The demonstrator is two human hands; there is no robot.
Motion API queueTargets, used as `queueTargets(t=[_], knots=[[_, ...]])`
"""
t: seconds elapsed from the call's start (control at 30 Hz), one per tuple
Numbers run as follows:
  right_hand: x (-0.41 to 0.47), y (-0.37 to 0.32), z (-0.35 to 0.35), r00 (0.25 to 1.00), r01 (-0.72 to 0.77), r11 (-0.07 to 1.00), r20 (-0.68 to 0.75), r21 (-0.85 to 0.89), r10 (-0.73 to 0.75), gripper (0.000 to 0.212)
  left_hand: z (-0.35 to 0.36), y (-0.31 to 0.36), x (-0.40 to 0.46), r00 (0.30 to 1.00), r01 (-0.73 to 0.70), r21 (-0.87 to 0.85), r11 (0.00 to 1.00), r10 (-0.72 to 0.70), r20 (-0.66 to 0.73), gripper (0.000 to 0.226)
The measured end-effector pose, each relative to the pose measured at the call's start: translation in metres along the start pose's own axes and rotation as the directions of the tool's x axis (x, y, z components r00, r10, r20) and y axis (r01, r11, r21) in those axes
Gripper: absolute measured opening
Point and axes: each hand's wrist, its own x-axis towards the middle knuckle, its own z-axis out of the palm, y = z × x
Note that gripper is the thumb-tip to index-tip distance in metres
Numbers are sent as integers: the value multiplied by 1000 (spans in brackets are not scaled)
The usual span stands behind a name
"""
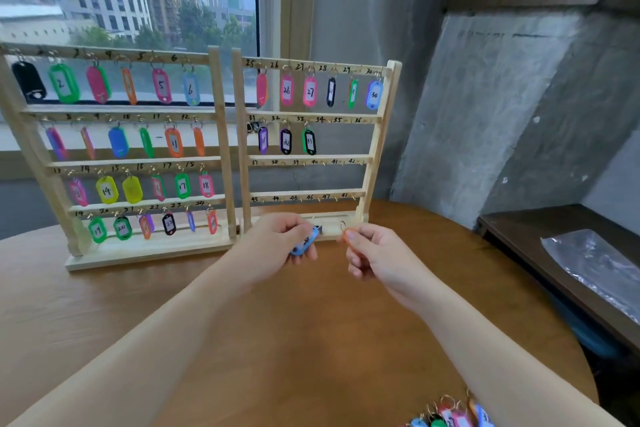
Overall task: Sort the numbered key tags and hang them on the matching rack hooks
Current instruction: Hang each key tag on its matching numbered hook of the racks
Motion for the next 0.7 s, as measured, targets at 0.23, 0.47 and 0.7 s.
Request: queueTargets(t=[0.23, 0.47, 0.7], knots=[[47, -23, -17, 971, 156, 986, -173, -54, -163, 25, -5, 28, 47, 998, 25, -149, 988, -33, -53, 19], [102, -54, -27, 873, 346, 908, -271, -237, -404, 22, -9, 47, 87, 984, 5, -201, 980, -41, -173, 20], [146, -72, -14, 786, 402, 840, -334, -363, -520, 20, -13, 54, 108, 961, -104, -186, 977, 51, -273, 19]])
